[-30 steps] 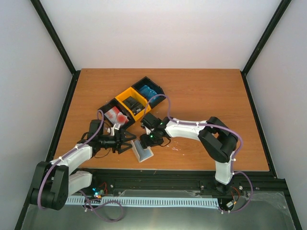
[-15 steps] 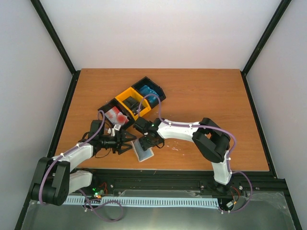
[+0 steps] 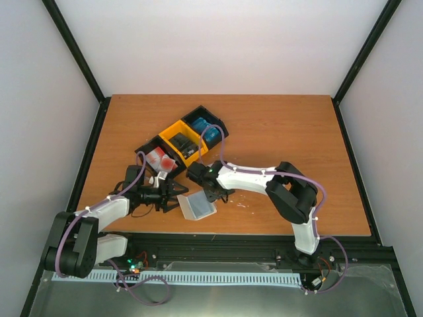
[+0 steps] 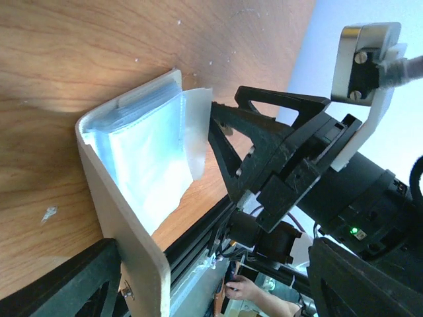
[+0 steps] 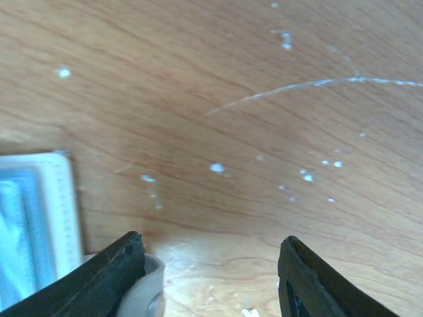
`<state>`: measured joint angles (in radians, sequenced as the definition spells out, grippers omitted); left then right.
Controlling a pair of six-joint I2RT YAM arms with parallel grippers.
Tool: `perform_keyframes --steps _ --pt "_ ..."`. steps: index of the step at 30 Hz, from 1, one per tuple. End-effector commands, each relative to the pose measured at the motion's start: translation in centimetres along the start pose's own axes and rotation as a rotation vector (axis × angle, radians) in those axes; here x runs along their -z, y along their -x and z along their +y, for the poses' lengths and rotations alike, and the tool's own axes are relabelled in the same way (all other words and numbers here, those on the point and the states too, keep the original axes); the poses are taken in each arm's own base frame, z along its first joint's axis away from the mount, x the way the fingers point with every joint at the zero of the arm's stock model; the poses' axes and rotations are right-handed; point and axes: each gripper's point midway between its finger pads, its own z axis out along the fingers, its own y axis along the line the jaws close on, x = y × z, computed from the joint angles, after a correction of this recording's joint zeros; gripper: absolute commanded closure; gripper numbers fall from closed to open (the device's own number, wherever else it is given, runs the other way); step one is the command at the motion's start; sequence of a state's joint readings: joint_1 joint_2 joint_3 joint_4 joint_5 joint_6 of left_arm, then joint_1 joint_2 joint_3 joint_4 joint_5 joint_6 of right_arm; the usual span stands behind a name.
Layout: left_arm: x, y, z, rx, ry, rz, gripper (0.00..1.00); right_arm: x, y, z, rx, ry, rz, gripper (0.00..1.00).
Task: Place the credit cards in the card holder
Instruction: Close the card holder at the center of the board.
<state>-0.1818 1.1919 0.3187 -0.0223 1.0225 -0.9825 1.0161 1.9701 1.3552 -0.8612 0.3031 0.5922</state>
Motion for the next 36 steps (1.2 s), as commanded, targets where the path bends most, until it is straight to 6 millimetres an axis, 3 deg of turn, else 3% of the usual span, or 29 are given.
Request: perform_keyframes --steps 1,6,11,21,28,33,36 --pt "0.0 0.7 -2.3 -0.077 -0.057 0.003 0.21 0.2 0.2 -2.8 -0.060 -0.100 -0.012 0.45" --pt "-0.5 0.8 -3.4 -0.094 -0.071 0.022 0.22 0.2 0.2 -3.1 -0.108 -0.026 -0.017 0.50" --pt "-1.9 0.3 -4.3 -0.109 -0.074 0.068 0.22 0.2 0.2 -0.7 -0.110 0.214 -0.014 0.54" --pt "-5.5 0.0 -5.0 -0.136 -0.042 0.156 0.24 0.8 0.5 0.7 -0.181 0.475 -0.023 0.69" --pt "-6.3 0.7 -3.3 -0.115 0.027 0.156 0.35 1.8 0.3 1.2 -0.188 0.553 -0.010 0.83" --pt "-6.3 1.3 -2.4 -0.101 0.088 0.116 0.44 3.8 0.0 3.1 -0.154 0.709 -0.001 0.93" --pt "-6.4 1.5 -1.5 -0.084 0.120 0.107 0.57 4.6 -0.2 3.9 -0.140 0.775 0.006 0.96"
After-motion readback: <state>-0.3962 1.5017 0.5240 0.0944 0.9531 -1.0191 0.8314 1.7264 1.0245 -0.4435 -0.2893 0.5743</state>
